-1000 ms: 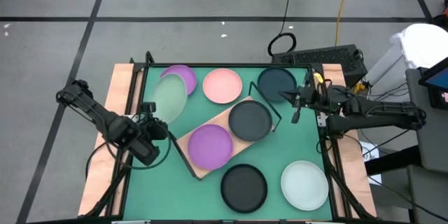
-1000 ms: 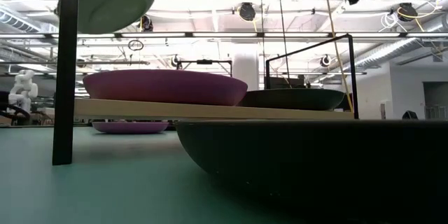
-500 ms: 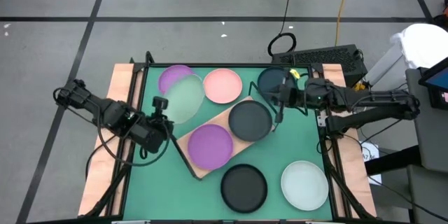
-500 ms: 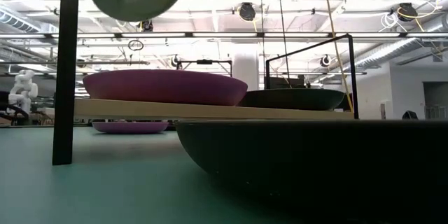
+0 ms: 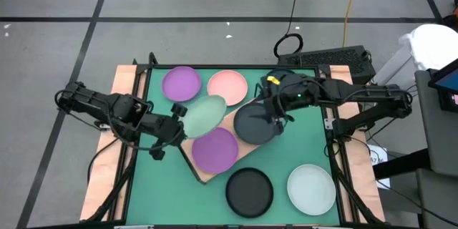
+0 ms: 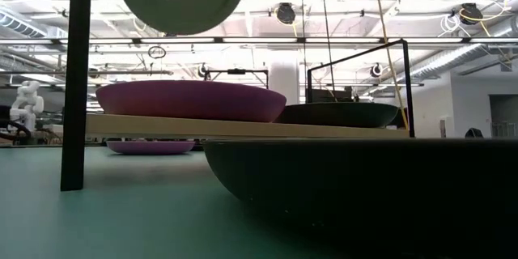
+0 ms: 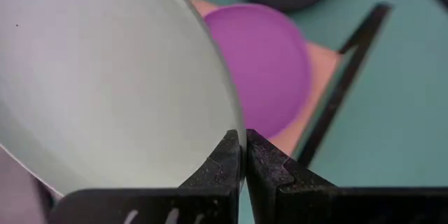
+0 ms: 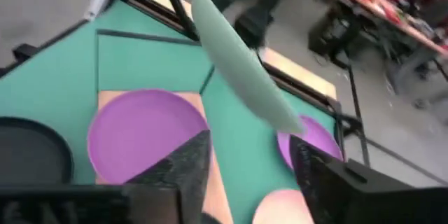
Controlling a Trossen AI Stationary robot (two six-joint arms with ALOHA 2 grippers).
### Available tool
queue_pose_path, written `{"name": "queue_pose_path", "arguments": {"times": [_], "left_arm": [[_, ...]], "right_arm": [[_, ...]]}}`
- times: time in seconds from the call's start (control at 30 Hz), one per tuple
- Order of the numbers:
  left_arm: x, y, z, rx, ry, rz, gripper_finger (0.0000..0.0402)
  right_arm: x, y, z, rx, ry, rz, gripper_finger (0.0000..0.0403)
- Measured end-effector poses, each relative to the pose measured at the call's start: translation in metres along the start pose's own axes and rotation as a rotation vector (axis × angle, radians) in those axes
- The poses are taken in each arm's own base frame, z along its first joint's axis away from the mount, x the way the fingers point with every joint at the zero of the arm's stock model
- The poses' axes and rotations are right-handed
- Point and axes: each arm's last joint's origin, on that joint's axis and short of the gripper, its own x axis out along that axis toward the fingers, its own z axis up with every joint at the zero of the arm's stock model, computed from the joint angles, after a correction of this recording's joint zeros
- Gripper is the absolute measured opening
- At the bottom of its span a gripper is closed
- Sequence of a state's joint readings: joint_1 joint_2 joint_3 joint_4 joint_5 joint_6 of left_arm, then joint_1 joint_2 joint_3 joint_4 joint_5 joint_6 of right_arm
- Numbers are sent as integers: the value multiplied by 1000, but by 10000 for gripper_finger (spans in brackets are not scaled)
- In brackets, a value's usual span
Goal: Place and stack plates onto a shelf
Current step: Stack the green plate on top of the black plate on the shelf
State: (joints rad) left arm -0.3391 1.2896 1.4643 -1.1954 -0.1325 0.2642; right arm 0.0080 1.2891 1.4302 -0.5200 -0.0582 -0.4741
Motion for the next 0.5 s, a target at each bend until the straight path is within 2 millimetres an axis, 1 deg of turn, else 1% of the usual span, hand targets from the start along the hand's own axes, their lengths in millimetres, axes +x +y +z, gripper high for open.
{"name": "queue_pose_path", "arguments": {"times": [0.13, 0.23, 0.33, 0.5], "left_arm": [[0, 3, 4, 42, -73, -71, 10], [0, 5, 7, 108, -126, -102, 10], [0, 7, 9, 157, -157, -117, 10], [0, 11, 11, 202, -222, -161, 10]], "right_arm": [[6, -4, 7, -56, -59, 65, 213], [10, -10, 6, -44, -102, 202, 227], [16, -17, 2, -14, -118, 285, 228], [23, -31, -9, 32, -114, 318, 217]]}}
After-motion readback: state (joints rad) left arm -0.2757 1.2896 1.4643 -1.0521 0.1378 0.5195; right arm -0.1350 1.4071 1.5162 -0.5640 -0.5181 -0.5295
